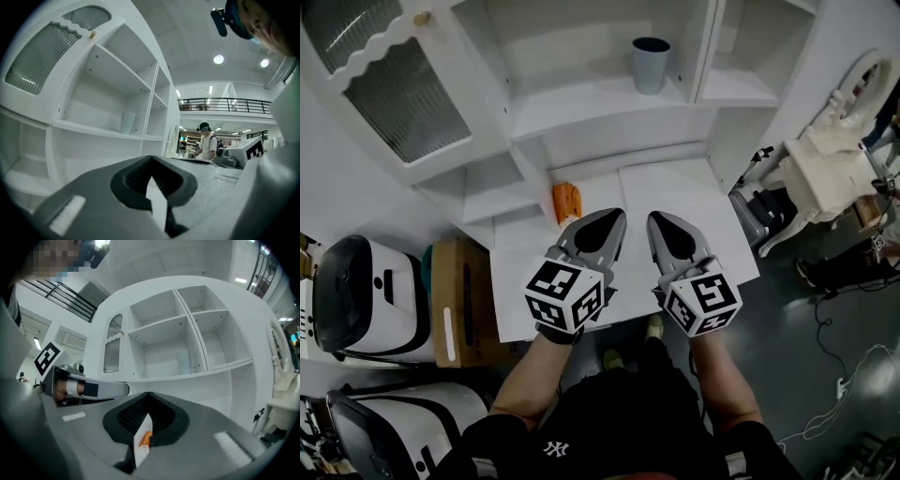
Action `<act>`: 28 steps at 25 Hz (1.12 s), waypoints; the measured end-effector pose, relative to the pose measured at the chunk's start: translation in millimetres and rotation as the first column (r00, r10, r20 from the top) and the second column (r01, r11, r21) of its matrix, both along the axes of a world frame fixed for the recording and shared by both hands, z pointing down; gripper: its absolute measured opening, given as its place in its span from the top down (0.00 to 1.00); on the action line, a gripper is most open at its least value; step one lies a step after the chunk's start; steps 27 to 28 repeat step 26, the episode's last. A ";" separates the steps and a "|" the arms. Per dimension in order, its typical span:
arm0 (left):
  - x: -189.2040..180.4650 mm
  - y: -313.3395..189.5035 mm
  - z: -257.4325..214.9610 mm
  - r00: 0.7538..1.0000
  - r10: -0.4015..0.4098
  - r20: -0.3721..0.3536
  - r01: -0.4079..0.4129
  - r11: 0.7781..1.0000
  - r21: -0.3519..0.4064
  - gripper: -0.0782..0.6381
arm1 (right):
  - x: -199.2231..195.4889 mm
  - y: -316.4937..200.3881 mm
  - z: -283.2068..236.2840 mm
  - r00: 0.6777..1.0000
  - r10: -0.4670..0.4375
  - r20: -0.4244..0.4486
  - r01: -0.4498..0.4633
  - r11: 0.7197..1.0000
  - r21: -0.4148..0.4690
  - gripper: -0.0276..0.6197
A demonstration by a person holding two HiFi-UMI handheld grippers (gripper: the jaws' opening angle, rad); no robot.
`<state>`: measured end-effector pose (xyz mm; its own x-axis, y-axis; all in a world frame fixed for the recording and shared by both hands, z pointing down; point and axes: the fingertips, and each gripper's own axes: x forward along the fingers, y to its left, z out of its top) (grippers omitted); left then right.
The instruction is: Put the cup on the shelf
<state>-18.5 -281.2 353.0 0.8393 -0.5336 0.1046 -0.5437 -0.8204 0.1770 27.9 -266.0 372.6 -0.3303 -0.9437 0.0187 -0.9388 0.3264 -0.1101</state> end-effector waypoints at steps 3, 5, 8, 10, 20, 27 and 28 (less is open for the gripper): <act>-1.5 6.8 -2.2 1.000 0.007 -0.008 -0.007 1.000 0.006 0.89 | -2.7 8.4 -0.8 1.000 0.006 -0.010 -0.006 1.000 0.003 0.94; -0.2 11.4 -3.4 1.000 0.011 -0.011 -0.010 1.000 0.011 0.89 | -1.6 13.5 -2.8 1.000 0.011 -0.013 -0.011 1.000 0.008 0.94; 2.1 16.6 -5.4 1.000 0.019 -0.013 -0.019 1.000 0.017 0.89 | 0.7 19.4 -5.5 1.000 0.022 -0.016 -0.022 1.000 0.012 0.94; 2.7 18.8 -6.4 1.000 0.025 -0.012 -0.024 1.000 0.020 0.89 | 0.7 21.6 -6.3 1.000 0.025 -0.018 -0.025 1.000 0.014 0.94; 2.4 22.7 -6.5 1.000 0.020 -0.008 -0.019 1.000 0.024 0.89 | 2.7 26.0 -9.1 0.999 0.032 -0.020 -0.031 0.999 0.024 0.94; 3.0 22.4 -5.8 1.000 0.021 -0.008 -0.021 1.000 0.022 0.89 | 4.0 26.0 -11.6 0.999 0.038 -0.024 -0.037 0.999 0.029 0.94; 3.0 22.4 -5.8 1.000 0.021 -0.008 -0.021 1.000 0.022 0.89 | 4.0 26.0 -11.6 0.999 0.038 -0.024 -0.037 0.999 0.029 0.94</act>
